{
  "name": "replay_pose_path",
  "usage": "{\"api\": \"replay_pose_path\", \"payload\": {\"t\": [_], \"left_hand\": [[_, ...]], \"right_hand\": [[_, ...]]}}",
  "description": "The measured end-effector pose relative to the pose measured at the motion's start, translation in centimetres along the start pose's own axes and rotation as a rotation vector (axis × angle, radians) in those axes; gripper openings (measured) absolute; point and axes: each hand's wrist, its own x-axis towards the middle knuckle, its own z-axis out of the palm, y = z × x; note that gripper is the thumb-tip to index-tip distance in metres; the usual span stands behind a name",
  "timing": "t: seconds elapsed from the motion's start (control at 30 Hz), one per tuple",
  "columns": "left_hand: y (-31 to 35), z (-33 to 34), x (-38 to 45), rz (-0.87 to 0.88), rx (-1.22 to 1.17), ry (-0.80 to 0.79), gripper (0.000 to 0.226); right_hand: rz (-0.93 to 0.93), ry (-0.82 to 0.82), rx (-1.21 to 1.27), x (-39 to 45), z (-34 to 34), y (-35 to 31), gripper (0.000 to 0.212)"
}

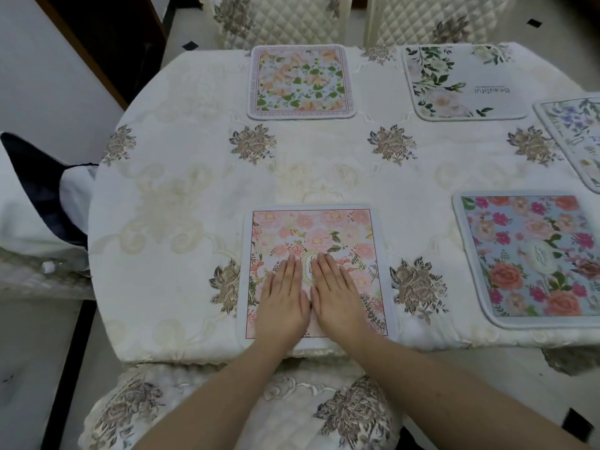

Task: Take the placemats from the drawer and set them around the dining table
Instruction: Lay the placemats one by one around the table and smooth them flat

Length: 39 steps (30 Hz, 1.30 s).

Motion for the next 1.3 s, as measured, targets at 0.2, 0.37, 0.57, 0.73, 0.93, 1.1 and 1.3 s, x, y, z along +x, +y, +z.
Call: {"api": "replay_pose_path", "payload": {"t": [0.2,0.37,0.57,0.73,0.93,1.1,1.3], "left_hand": [[-2.3,-0.8,-0.1,0.159,0.045,-0.054,0.064],[-6.7,-2.2,-0.3,0.308,0.123,-0.072,0.063],[-9.8,-2.9,-0.6,0.265,0.146,-0.084,0.055],[-6.8,-2.5,-1.5,0.171,0.100,-0.091,0.061],[-3.5,-1.7,-1.5,0.308,0.038,-0.125,0.063],[-5.2,-1.9,-1.6,0.436,0.165,-0.161,0.071],[-8.3,-3.5,-2.5,0.445,0.183,-0.201,0.075]], "right_hand": [[-0.101,-0.036,-0.034,-1.2,-0.3,3.1,0.057],[-0.033,-0.074,-0.065,-2.4,-1.3,7.4,0.060],[0.020,-0.147,-0.062,-3.1,-2.7,10.4,0.067],[-0.015,-0.094,-0.002,-3.4,-3.3,7.7,0.065],[-0.402,-0.195,-0.119,-2.3,-0.7,3.7,0.077],[-0.437,-0.182,-0.158,-2.7,-1.2,5.3,0.079],[-0.309,-0.230,-0.143,-4.1,-2.9,8.4,0.076]]}}
